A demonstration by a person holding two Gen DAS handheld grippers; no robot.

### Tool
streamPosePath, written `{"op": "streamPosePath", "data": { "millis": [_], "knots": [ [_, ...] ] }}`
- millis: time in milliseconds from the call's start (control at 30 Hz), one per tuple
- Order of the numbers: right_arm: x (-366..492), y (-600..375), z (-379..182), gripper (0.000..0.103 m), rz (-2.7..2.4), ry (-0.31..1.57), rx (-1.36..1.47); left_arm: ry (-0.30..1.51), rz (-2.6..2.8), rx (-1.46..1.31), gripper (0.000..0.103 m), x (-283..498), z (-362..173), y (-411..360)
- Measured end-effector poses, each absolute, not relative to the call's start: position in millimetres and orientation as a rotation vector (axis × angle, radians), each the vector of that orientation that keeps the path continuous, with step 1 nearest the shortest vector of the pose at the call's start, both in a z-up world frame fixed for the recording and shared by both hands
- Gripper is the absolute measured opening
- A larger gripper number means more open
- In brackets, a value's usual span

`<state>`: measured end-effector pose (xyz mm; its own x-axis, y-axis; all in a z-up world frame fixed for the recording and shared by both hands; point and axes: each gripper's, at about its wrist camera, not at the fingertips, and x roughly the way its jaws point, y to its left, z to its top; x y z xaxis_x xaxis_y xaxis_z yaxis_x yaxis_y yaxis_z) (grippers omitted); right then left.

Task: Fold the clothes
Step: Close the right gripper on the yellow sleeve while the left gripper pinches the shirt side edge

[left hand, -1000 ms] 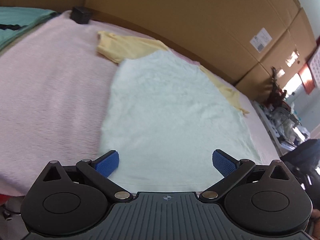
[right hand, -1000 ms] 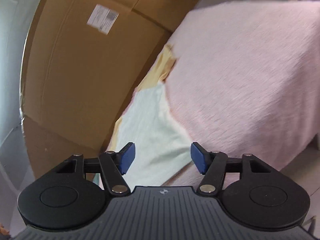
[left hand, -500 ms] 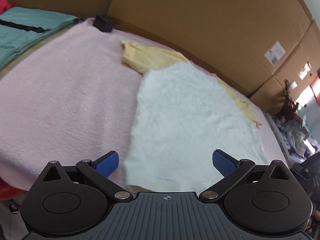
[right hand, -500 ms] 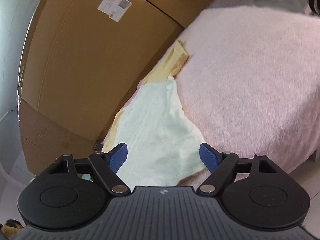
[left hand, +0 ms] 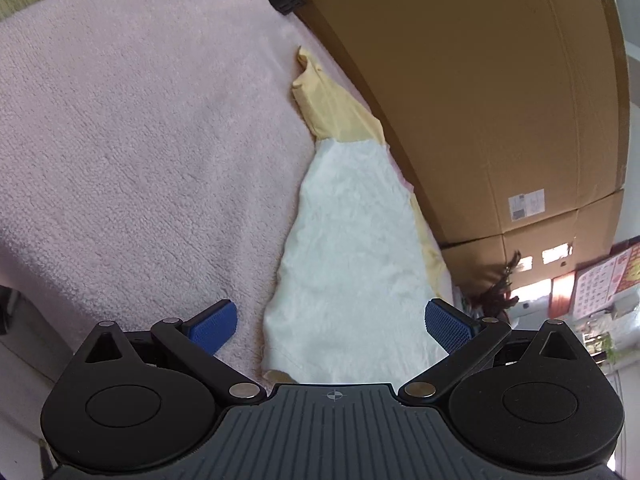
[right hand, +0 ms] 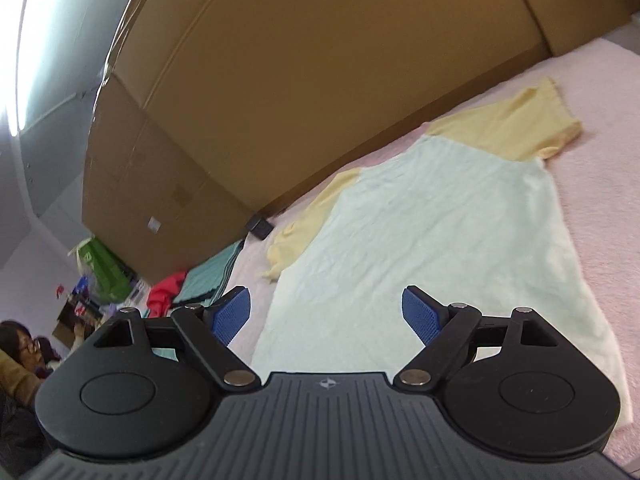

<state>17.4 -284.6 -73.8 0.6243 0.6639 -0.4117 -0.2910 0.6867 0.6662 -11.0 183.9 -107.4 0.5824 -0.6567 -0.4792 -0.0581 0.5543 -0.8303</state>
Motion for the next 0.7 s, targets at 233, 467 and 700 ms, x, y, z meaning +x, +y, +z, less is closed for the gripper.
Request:
{"op": "streamPosePath", "data": {
  "millis": [233,467,700],
  "knots": [
    [64,-186,-41,0.093,0.687,0.727,0.145,0.963,-0.505,-1.020,0.103,-10,-118,172],
    [94,-72,-43,0.092,0.811,0.530,-0.379,0.948,-0.510,-1.084,0.103,-17,-126,179],
    [96,18,-93,0.052,0.885,0.407,-0.803,0.938,-0.531,-1.141,0.103,-22,-133,185]
  ]
}}
